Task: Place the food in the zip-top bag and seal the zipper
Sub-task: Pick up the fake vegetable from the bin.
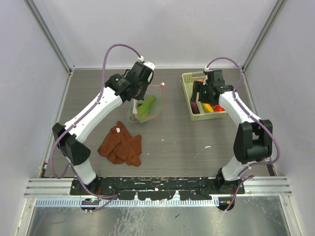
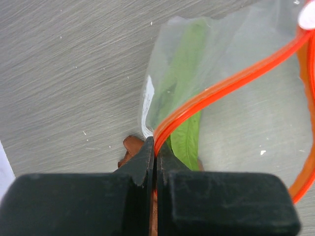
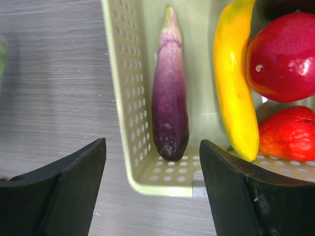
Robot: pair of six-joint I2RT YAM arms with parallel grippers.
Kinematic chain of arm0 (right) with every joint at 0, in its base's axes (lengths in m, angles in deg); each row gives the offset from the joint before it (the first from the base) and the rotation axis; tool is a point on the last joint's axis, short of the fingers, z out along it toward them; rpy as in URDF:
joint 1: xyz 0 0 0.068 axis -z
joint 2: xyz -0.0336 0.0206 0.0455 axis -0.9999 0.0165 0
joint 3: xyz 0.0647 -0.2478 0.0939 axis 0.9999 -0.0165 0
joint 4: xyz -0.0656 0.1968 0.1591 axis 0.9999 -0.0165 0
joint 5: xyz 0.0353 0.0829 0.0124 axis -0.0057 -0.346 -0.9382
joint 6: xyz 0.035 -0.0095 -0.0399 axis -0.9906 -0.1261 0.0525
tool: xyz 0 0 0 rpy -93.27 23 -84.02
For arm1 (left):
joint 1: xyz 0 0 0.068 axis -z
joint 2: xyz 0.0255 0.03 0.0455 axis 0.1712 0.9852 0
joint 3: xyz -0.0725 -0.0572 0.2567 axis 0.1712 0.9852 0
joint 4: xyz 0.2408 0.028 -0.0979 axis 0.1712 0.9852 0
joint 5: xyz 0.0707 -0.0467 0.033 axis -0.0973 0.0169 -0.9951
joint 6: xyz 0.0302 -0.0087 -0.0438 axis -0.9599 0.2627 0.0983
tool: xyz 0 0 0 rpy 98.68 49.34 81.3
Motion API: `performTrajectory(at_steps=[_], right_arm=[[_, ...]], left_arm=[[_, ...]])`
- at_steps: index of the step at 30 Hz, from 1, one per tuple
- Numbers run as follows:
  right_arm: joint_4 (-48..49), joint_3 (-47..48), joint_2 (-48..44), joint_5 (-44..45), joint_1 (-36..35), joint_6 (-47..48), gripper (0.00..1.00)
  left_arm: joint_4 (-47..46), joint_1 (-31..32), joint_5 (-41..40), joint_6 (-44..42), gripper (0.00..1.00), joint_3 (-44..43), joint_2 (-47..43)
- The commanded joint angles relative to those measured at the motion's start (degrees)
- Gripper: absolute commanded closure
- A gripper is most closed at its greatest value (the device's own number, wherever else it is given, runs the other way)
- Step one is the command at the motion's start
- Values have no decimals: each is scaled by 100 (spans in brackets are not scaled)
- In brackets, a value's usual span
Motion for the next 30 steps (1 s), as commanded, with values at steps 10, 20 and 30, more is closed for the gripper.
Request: performTrajectory(at_steps=[10, 20, 30], right_arm=[[584, 302, 1440, 439, -28, 231, 25], [572, 22, 1953, 718, -156, 211, 35], [417, 135, 1594, 539, -155, 73, 60]], left_arm=[[-149, -24, 43, -171, 100, 77, 94], [-35, -30, -4, -42, 100, -49, 94], [451, -42, -1006, 244, 100, -753, 249]])
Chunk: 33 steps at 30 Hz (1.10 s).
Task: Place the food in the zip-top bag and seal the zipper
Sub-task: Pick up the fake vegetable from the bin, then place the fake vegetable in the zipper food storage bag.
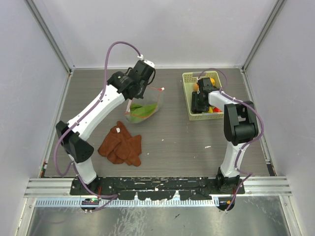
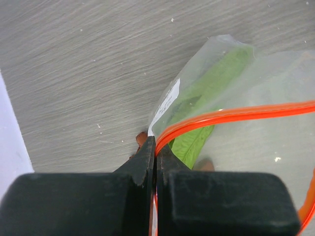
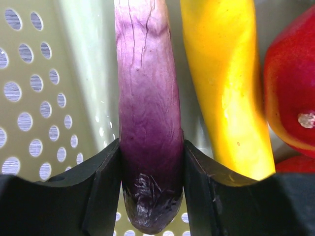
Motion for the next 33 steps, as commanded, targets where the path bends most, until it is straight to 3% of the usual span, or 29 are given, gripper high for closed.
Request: performTrajectory(at_steps=[1, 18, 33], right_arm=[[-133, 125, -347, -133, -31, -122, 62], [-1056, 413, -1651, -633, -32, -345, 73], [-1357, 286, -3049, -2119, -623, -872, 80]], left_arm=[[169, -42, -633, 235, 100, -556, 15], [854, -153, -611, 1318, 100, -1097, 512], [632, -153, 234, 1650, 100, -840, 497]])
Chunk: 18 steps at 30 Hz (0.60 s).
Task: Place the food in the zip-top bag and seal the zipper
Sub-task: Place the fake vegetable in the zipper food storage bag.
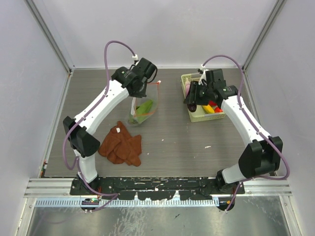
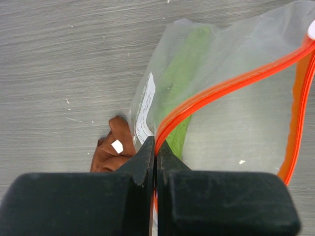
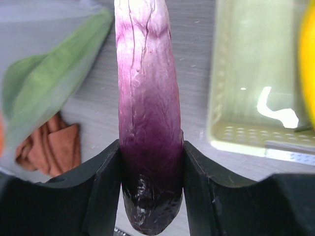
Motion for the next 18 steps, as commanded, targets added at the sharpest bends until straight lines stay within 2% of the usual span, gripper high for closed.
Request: performTrajectory(at_steps=[1, 8, 18], right_arm=[[-10, 127, -499, -643, -378, -368, 80], [-120, 271, -716, -1056, -976, -891, 81], [-144, 234, -729, -2021, -1283, -1372, 81]], left_arm=[[-276, -14, 250, 111, 100, 44, -174], [-605, -22, 549, 131, 100, 447, -490], [-902, 58, 799, 338, 100, 854, -743]])
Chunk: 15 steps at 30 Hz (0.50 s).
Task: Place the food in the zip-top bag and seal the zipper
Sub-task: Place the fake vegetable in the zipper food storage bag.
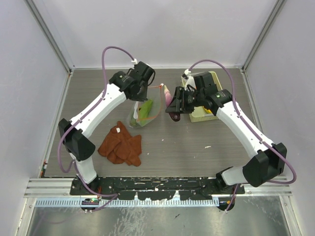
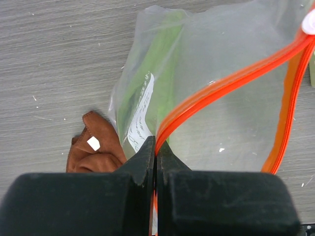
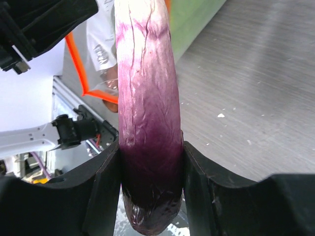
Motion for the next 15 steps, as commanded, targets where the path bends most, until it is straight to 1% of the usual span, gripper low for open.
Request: performTrajectory(at_steps=[1, 7, 15], right_arm=[[76, 166, -153, -637, -207, -358, 81], [171, -80, 38, -956, -545, -580, 81], [334, -480, 247, -1053, -563, -856, 81]], left_arm=[[-382, 82, 119, 138, 100, 74, -345], [-543, 326, -90, 103, 100, 189, -333], [-1163, 716, -574, 39, 100, 767, -702]])
